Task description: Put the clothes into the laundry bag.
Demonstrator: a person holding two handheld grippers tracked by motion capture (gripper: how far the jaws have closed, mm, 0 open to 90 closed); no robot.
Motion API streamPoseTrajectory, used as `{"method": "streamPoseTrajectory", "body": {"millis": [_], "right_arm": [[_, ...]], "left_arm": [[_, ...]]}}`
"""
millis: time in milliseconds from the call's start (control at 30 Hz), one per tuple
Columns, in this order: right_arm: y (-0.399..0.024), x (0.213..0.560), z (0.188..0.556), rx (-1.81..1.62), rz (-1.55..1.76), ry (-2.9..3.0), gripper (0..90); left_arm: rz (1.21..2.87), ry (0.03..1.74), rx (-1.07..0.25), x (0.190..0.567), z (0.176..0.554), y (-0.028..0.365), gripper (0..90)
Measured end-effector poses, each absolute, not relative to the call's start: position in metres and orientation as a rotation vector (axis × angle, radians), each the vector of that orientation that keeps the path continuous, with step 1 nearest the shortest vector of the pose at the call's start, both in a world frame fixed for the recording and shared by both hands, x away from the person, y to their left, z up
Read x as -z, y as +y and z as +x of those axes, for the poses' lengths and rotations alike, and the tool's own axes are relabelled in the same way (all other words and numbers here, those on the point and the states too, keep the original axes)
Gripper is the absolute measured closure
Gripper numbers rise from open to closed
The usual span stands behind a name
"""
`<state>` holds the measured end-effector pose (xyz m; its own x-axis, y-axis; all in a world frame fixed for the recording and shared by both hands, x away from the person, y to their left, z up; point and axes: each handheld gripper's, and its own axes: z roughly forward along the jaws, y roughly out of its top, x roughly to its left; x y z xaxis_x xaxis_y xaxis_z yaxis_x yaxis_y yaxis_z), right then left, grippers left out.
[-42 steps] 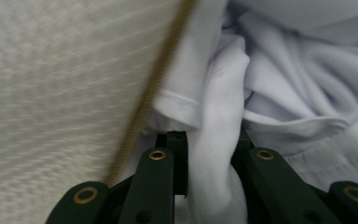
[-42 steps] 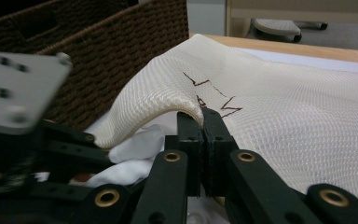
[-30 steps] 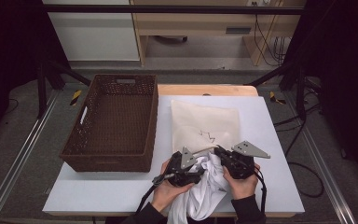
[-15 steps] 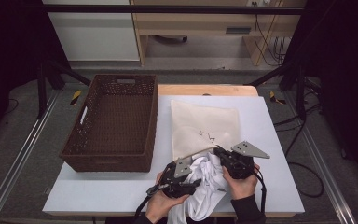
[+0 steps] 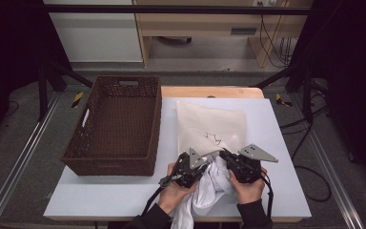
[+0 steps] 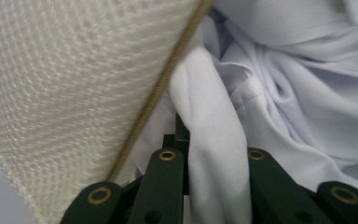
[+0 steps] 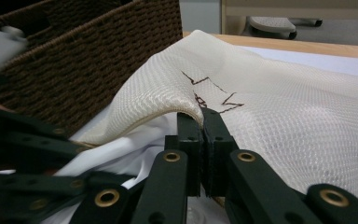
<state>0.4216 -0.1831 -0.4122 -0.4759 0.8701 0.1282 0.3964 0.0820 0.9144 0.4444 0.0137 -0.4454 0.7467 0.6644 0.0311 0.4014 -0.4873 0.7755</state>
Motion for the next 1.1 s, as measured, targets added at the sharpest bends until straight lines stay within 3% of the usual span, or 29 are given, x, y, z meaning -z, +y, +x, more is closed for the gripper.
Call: {"method": "streamPoseTrajectory", "body": {"millis": [167,433,600,767,900,967,1000,1100], "right_arm": [[-0.183,0.409,0.420,-1.390,1.242,1.908,88.5],[-0.183,0.413,0.422,-1.367,1.246,1.926,88.5],[-0.185,0.412,0.421,-1.371,1.250,1.917,88.5],[-0.186,0.412,0.421,-1.369,1.251,1.918,88.5],[-0.185,0.413,0.422,-1.367,1.251,1.921,88.5],[-0.184,0.413,0.422,-1.368,1.253,1.922,88.5],[-0.184,0.413,0.422,-1.366,1.252,1.923,88.5],[-0.183,0.414,0.422,-1.364,1.257,1.925,88.6]], "left_arm": [[2.131,0.795,-0.430,0.453,0.452,0.017,76.0],[2.087,0.752,-0.350,0.445,0.439,0.028,37.5],[2.090,0.741,-0.361,0.438,0.423,0.038,23.6],[2.097,0.708,-0.370,0.449,0.412,0.046,36.2],[2.127,0.789,-0.270,0.461,0.413,0.042,39.1],[2.120,0.795,-0.233,0.462,0.413,0.040,51.0],[2.116,0.787,-0.222,0.461,0.413,0.039,63.0],[2.128,0.758,-0.270,0.455,0.411,0.032,77.4]]}}
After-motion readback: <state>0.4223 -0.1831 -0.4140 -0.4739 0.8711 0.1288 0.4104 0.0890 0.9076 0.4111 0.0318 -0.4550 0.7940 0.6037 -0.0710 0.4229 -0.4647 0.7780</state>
